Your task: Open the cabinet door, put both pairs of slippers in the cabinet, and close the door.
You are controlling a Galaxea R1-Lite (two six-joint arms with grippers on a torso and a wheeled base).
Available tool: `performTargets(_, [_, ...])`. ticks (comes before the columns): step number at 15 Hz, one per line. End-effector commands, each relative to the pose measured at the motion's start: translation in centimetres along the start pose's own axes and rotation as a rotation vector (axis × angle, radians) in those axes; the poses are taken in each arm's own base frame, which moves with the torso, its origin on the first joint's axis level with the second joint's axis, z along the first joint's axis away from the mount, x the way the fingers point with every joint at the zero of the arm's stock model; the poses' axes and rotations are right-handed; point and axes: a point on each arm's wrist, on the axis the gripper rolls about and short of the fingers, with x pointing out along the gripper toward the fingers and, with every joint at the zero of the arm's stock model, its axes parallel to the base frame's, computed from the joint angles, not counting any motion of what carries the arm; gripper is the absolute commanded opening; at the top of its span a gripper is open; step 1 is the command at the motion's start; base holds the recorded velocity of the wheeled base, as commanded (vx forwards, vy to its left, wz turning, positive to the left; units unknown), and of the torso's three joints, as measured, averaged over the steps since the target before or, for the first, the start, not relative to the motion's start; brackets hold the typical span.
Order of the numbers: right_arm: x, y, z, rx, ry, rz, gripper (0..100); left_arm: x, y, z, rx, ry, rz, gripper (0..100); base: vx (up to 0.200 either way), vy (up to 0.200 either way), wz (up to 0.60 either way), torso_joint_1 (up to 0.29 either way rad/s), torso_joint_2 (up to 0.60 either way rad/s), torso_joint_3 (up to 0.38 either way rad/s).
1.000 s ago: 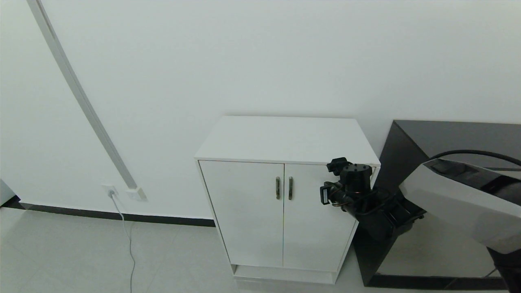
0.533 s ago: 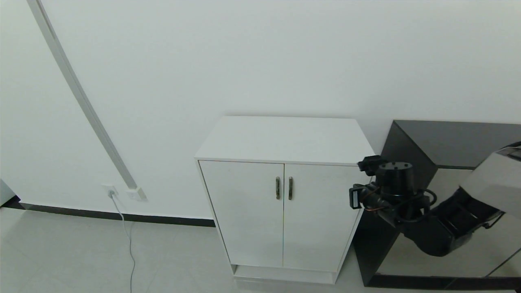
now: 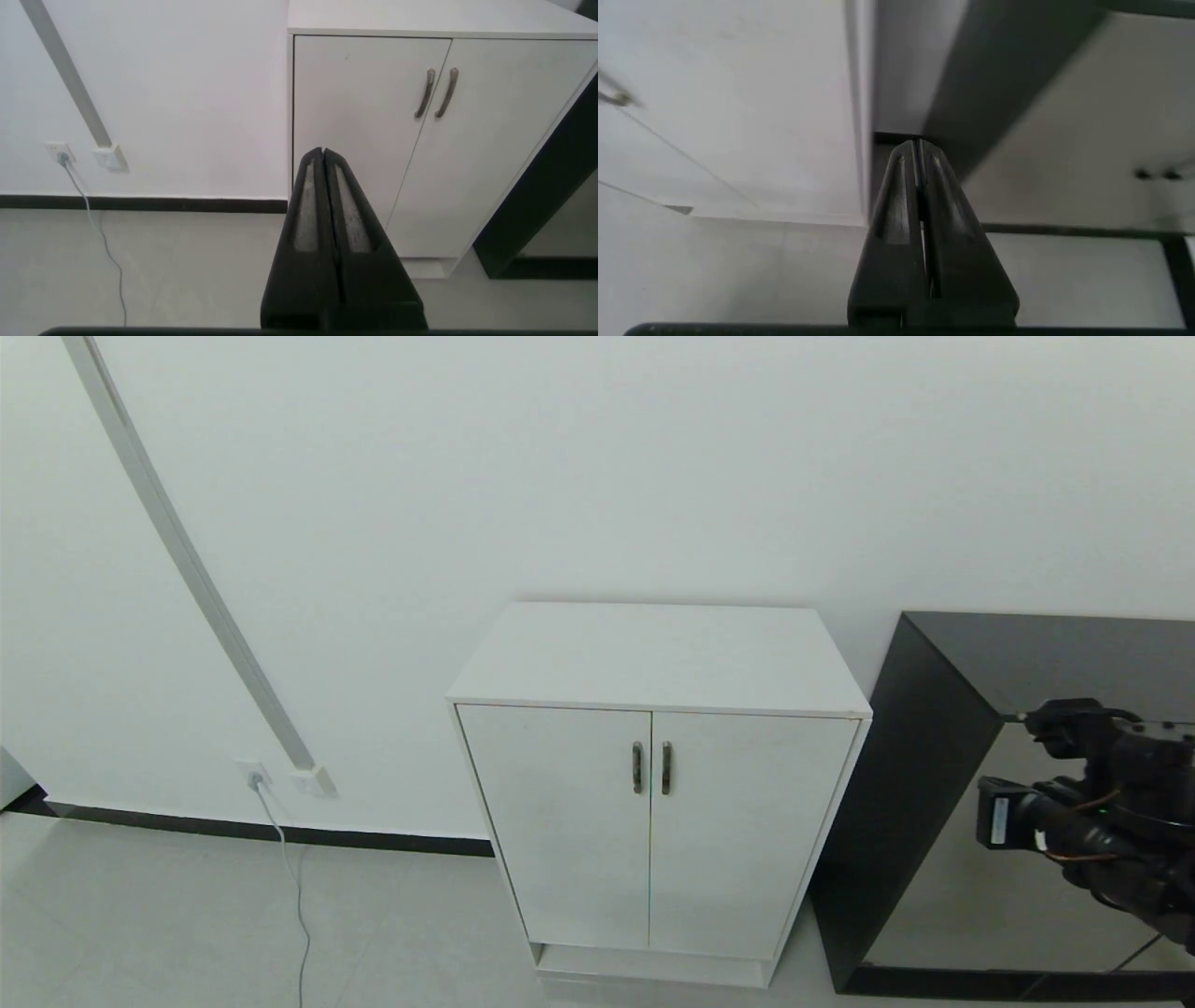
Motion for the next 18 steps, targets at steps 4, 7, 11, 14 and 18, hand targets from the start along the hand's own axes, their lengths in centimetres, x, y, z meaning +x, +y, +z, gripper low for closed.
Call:
performTargets(4, [-5.7,-3.4,-0.4,-0.001,-0.067,-0.049,0,0.0,0.0,0.0,-0.002,-0.001,-0.001,0,0.000,0.000,0.00,0.000,0.00,0.000])
performTargets(7, [-12.2,-4.4,-0.7,-0.020,-0.086,-0.028,0,0.0,0.0,0.0,-0.002,0.000,-0.001,0,0.000,0.000,0.00,0.000,0.00,0.000])
performTargets(11, [-17.9,-4.9,-1.7,-0.048,-0.091,0.048,0,0.0,0.0,0.0,-0.002,0.000,-0.001,0,0.000,0.000,0.00,0.000,0.00,0.000])
performTargets(14, [-20.9,-5.1,-4.0,-0.052,-0.073,0.132,0,0.0,0.0,0.0,-0.002,0.000,-0.001,0,0.000,0.000,0.00,0.000,0.00,0.000])
performTargets(18, [-21.2,-4.9,-7.7,-0.054,-0.007,0.182,0,0.0,0.0,0.0,-0.002,-0.001,-0.001,0,0.000,0.000,0.00,0.000,0.00,0.000])
